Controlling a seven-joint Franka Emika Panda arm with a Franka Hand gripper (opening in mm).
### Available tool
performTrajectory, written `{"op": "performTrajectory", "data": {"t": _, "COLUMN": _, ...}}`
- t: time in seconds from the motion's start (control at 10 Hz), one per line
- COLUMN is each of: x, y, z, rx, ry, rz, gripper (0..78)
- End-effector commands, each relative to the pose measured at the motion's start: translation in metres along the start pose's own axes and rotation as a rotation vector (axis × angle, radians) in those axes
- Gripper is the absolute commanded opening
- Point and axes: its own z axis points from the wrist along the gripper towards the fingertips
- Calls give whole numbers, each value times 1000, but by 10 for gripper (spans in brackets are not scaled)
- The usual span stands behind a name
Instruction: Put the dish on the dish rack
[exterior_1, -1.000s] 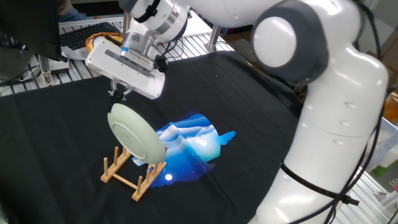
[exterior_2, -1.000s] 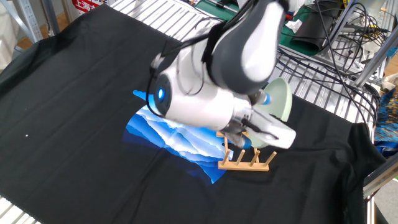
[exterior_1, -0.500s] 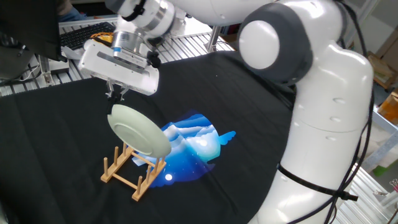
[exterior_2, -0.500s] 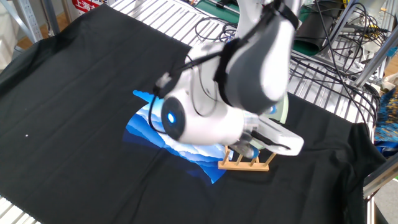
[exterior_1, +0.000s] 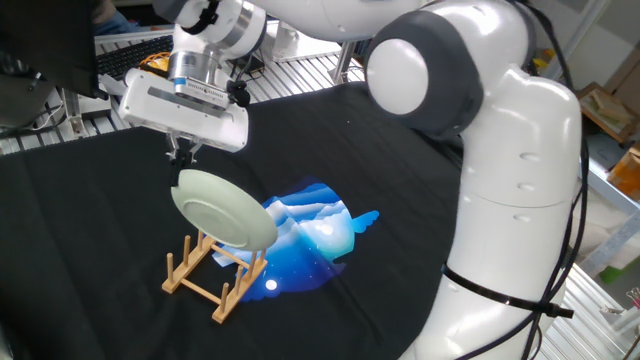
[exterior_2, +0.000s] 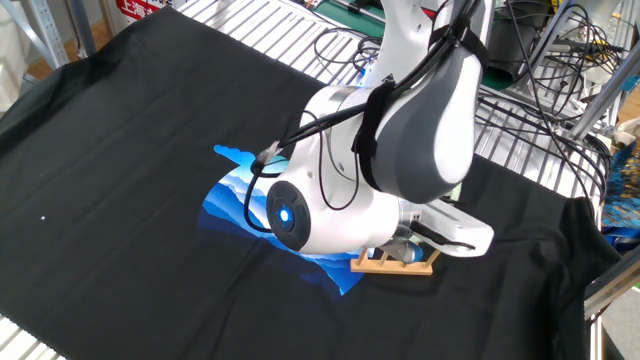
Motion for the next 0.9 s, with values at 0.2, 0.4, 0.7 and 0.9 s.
{"op": "performTrajectory", "data": {"t": 0.2, "x": -5, "y": 1, "z": 2, "rx": -64, "ry": 36, "rz": 19, "gripper": 11}}
{"op": "performTrajectory", "data": {"t": 0.4, "x": -11, "y": 0, "z": 4, "rx": -77, "ry": 40, "rz": 25, "gripper": 11}}
{"op": "performTrajectory", "data": {"t": 0.7, "x": -21, "y": -2, "z": 8, "rx": -81, "ry": 38, "rz": 26, "gripper": 11}}
{"op": "performTrajectory", "data": {"t": 0.9, "x": -33, "y": -5, "z": 11, "rx": -83, "ry": 39, "rz": 24, "gripper": 11}}
